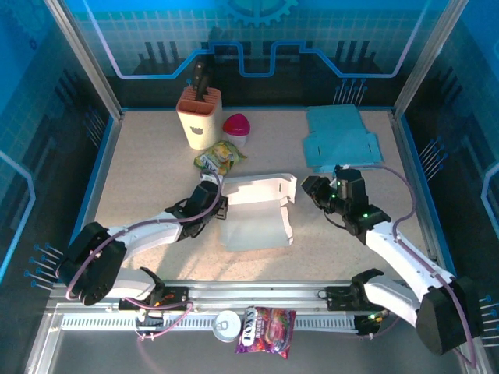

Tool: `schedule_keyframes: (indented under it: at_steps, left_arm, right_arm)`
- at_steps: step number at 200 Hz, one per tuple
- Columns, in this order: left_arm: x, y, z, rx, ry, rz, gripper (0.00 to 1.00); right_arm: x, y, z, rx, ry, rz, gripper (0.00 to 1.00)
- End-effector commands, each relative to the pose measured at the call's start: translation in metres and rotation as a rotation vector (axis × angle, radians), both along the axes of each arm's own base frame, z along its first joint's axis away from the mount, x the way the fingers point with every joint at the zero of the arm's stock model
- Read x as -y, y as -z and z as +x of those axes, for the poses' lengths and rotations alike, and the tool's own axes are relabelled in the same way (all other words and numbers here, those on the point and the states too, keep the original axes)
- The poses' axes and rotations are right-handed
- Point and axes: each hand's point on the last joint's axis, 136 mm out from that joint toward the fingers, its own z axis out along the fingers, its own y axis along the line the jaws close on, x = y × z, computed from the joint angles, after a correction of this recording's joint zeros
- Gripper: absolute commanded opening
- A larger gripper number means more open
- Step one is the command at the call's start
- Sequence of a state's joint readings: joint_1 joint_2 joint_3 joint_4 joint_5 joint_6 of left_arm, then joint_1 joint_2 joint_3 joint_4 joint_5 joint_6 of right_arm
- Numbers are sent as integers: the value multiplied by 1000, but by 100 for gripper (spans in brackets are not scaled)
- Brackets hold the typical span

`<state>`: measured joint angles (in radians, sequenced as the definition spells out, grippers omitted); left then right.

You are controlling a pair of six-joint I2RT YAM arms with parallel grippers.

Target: Fold the paper box

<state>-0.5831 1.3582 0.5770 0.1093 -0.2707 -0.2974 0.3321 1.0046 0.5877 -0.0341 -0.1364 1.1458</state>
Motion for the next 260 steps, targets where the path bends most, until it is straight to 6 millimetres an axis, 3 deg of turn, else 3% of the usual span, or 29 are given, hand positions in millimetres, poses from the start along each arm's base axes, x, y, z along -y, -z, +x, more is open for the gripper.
schedule_keyframes:
  at_steps: [1, 25, 48, 71, 101, 149, 260]
  left_arm:
    - [8, 1, 1, -9, 66, -30, 0]
    - [9, 2, 7, -23, 106, -64, 0]
    - [7, -3, 14, -33, 141, -117, 0]
    - [7, -14, 20, -38, 191, -237, 0]
    - [13, -22, 27, -61, 224, -335, 0]
    - [18, -19, 29, -102, 250, -340, 0]
    - [16, -15, 26, -150, 245, -322, 0]
  right_arm:
    - [10, -9, 10, 87, -39, -44, 32]
    - [18, -8, 22, 215, -151, -88, 23]
    - [15, 6, 25, 274, -286, -124, 18]
    - [8, 20, 25, 287, -379, -135, 21]
    - [0, 18, 30, 362, -447, -133, 21]
    - [-9, 16, 35, 402, -545, -150, 30]
    - [-29, 13, 29, 464, -663, -194, 37]
